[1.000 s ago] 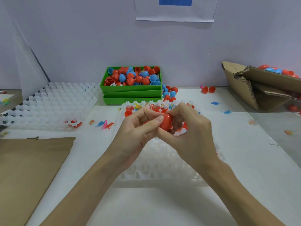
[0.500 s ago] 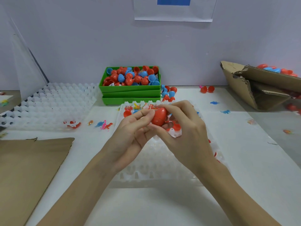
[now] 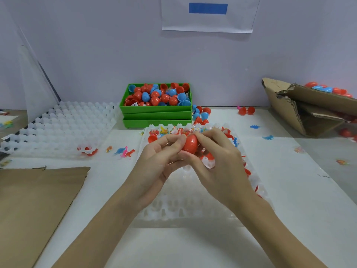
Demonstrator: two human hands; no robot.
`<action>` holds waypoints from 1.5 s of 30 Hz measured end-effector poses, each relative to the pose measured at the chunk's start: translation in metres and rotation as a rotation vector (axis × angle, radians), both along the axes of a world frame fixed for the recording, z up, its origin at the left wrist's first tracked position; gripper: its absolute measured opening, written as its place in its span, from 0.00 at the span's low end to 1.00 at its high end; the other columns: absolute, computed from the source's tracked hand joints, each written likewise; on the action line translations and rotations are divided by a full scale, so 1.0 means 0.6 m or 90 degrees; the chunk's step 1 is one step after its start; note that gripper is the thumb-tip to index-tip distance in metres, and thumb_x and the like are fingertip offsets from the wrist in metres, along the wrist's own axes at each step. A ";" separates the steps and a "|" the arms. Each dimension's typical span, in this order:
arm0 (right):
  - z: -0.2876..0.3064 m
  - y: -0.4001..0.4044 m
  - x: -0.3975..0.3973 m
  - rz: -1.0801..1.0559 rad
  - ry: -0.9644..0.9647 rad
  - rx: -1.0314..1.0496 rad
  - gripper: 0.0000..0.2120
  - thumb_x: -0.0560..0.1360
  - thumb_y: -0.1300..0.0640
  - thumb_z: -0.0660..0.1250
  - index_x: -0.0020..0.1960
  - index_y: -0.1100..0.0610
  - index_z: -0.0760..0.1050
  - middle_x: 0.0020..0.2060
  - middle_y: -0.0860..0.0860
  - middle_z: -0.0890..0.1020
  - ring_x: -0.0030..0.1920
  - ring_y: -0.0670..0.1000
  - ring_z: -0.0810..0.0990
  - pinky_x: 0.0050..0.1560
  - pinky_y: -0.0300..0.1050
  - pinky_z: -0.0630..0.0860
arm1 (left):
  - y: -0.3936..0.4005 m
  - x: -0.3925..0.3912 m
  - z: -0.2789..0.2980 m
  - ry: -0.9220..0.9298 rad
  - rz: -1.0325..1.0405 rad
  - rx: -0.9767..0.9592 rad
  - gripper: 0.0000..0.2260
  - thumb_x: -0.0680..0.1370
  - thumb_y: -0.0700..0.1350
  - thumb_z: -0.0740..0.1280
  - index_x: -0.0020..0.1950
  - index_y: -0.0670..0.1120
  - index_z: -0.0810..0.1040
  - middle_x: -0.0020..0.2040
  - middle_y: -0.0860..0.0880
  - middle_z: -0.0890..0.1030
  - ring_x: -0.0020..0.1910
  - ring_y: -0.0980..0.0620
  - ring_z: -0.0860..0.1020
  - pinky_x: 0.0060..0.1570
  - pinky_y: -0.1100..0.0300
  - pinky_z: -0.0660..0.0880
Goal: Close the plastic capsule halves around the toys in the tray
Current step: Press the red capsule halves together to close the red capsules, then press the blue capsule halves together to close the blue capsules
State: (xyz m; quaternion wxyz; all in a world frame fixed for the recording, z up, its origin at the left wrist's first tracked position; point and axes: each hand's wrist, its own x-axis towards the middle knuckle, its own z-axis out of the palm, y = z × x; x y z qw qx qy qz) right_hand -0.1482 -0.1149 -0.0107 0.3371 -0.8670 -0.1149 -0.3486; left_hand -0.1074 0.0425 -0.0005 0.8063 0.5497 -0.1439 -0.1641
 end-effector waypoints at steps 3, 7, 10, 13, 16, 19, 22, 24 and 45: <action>0.005 -0.001 0.000 0.024 0.068 0.086 0.20 0.76 0.46 0.71 0.64 0.55 0.80 0.50 0.46 0.78 0.45 0.43 0.76 0.49 0.27 0.71 | -0.007 0.000 0.000 -0.068 0.095 0.073 0.15 0.84 0.51 0.64 0.62 0.42 0.81 0.54 0.44 0.87 0.53 0.46 0.87 0.51 0.59 0.83; 0.028 -0.012 0.007 0.079 0.252 0.327 0.12 0.78 0.54 0.72 0.61 0.47 0.81 0.47 0.47 0.85 0.48 0.47 0.84 0.44 0.33 0.79 | 0.005 0.012 0.002 -0.160 0.253 0.152 0.13 0.86 0.50 0.61 0.54 0.43 0.82 0.46 0.47 0.87 0.43 0.47 0.87 0.43 0.62 0.82; 0.063 -0.013 0.045 0.047 0.369 0.346 0.12 0.79 0.55 0.71 0.62 0.50 0.82 0.48 0.47 0.86 0.48 0.47 0.84 0.38 0.29 0.77 | 0.018 0.023 -0.001 -0.157 0.316 0.170 0.15 0.87 0.49 0.60 0.49 0.43 0.82 0.42 0.47 0.86 0.38 0.49 0.86 0.40 0.63 0.81; 0.123 -0.005 0.126 0.048 0.385 0.411 0.22 0.78 0.57 0.73 0.70 0.60 0.75 0.55 0.55 0.84 0.51 0.49 0.86 0.49 0.36 0.82 | 0.024 0.030 -0.005 -0.135 0.334 0.180 0.17 0.87 0.50 0.59 0.47 0.45 0.83 0.41 0.47 0.86 0.37 0.49 0.85 0.41 0.62 0.81; 0.183 0.001 0.212 0.073 0.383 0.443 0.31 0.78 0.54 0.74 0.75 0.64 0.67 0.64 0.58 0.81 0.55 0.51 0.85 0.61 0.43 0.79 | 0.030 0.034 -0.007 -0.135 0.337 0.190 0.17 0.87 0.50 0.59 0.46 0.46 0.83 0.40 0.48 0.86 0.37 0.50 0.84 0.41 0.62 0.81; 0.191 -0.007 0.253 -0.007 0.397 0.293 0.29 0.79 0.55 0.72 0.75 0.62 0.66 0.65 0.59 0.79 0.53 0.51 0.85 0.56 0.42 0.78 | 0.033 0.038 -0.008 -0.137 0.341 0.215 0.14 0.87 0.47 0.62 0.47 0.45 0.83 0.40 0.49 0.86 0.35 0.52 0.84 0.42 0.58 0.82; 0.148 -0.029 0.236 -0.046 0.387 0.177 0.14 0.81 0.59 0.68 0.66 0.61 0.77 0.51 0.56 0.85 0.47 0.50 0.86 0.59 0.50 0.82 | 0.031 0.037 -0.011 -0.163 0.343 0.250 0.09 0.85 0.44 0.66 0.48 0.46 0.83 0.39 0.50 0.85 0.33 0.53 0.83 0.40 0.54 0.83; 0.114 -0.049 0.203 -0.051 0.360 0.163 0.09 0.82 0.57 0.67 0.59 0.58 0.82 0.43 0.50 0.87 0.42 0.47 0.87 0.51 0.45 0.84 | 0.028 0.034 -0.015 -0.219 0.323 0.290 0.06 0.83 0.44 0.68 0.47 0.47 0.83 0.38 0.53 0.84 0.34 0.55 0.82 0.39 0.59 0.81; 0.017 -0.067 0.042 -0.059 0.246 0.062 0.08 0.81 0.60 0.66 0.50 0.55 0.85 0.38 0.43 0.84 0.41 0.42 0.82 0.46 0.37 0.79 | 0.004 0.019 -0.050 -0.662 0.218 0.669 0.06 0.79 0.48 0.74 0.49 0.47 0.80 0.47 0.54 0.77 0.49 0.52 0.75 0.52 0.56 0.75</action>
